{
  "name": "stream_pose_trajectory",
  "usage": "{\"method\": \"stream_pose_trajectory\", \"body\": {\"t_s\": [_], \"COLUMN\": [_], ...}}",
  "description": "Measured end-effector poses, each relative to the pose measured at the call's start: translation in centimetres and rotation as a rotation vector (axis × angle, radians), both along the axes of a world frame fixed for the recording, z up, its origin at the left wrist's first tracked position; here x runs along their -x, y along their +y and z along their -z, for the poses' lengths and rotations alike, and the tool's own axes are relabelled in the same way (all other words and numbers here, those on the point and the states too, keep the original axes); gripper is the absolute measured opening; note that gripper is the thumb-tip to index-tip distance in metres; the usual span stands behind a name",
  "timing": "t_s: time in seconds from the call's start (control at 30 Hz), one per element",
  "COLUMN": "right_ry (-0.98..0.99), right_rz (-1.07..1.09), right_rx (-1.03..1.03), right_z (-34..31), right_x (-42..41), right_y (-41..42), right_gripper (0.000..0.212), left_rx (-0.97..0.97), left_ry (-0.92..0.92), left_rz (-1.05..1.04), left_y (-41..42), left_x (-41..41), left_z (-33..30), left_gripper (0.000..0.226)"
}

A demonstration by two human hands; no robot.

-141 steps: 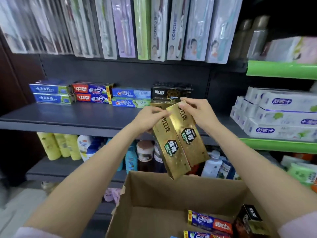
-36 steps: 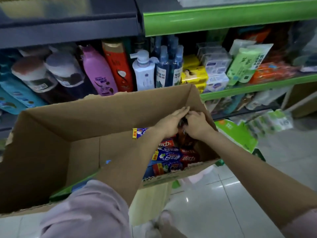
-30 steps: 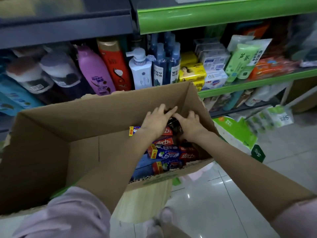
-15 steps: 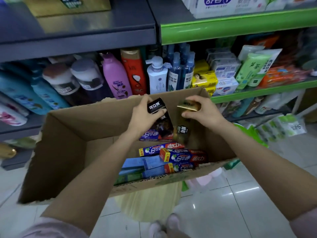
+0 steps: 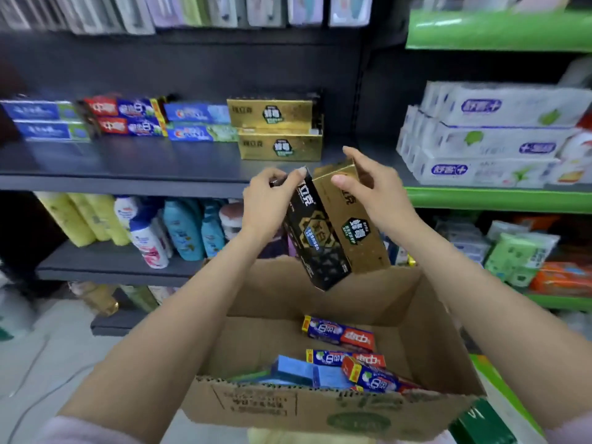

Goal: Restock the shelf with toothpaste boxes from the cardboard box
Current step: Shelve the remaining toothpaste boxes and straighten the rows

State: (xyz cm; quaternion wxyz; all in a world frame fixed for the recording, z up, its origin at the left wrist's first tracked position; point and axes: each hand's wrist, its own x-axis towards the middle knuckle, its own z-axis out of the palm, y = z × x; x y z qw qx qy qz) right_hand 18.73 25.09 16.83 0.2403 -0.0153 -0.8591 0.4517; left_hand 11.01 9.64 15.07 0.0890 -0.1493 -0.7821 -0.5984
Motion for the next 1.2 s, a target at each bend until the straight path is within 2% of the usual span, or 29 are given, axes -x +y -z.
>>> {"method": "stream_pose_trajectory", "body": {"t_s": [0.1, 0.2, 0.27, 0.37, 0.47, 0.57, 0.73, 0.87, 0.93, 1.1, 1.2], "right_ry": [0.051, 0.087, 0.080, 0.066, 0.005, -0.038, -0.105, -0.031, -0.037, -0.143, -0.093], "right_rz": [-0.028, -0.093, -0.093, -0.017, 0.020, 0.080, 0.270, 0.313, 0.294, 0.146, 0.070], "right_rx": [-0.161, -0.339, -0.498, -0.693, -0.802, -0.987, -1.140, -1.145, -1.163, -0.980, -0.855], "right_z": [-3.9, -7.0, -8.2, -9.4, -10.4, -11.0, -8.7, -8.6, -8.7, -8.0, -6.6], "right_x": [2.1, 4.6, 7.0, 11.5, 15.9, 20.4, 25.2, 25.5, 25.2, 25.6, 25.7], "right_y": [-1.8, -4.0, -5.2, -6.5, -7.9, -9.1, -10.1, -10.1, -9.8, -8.9, -8.4], "right_gripper": [0.066, 0.068, 0.069, 0.060, 0.053, 0.054, 0.064, 0.062, 0.062, 0.058, 0.050], "left_rx": [-0.102, -0.322, -0.438, -0.422, -0.397, -0.387, -0.430, -0.472, -0.482, -0.505, -0.521], "left_ry": [-0.049, -0.165, -0.231, -0.282, -0.306, -0.371, -0.417, -0.458, -0.459, -0.467, -0.478], "left_rz": [-0.101, -0.171, -0.194, -0.192, -0.121, -0.040, 0.058, 0.116, 0.139, 0.169, 0.177], "left_y": [-2.6, -5.4, -7.0, -9.0, -9.8, -10.0, -10.0, -9.8, -9.5, -9.0, -8.9], "left_x": [1.5, 4.4, 6.5, 9.6, 13.2, 17.5, 20.9, 22.7, 23.0, 23.2, 23.0], "left_z": [-2.8, -4.0, -4.8, -5.7, -6.2, -5.9, -5.7, -4.7, -4.5, -4.5, -4.4], "left_gripper": [0.034, 0.047, 0.047, 0.047, 0.043, 0.056, 0.047, 0.030, 0.029, 0.028, 0.035]}}
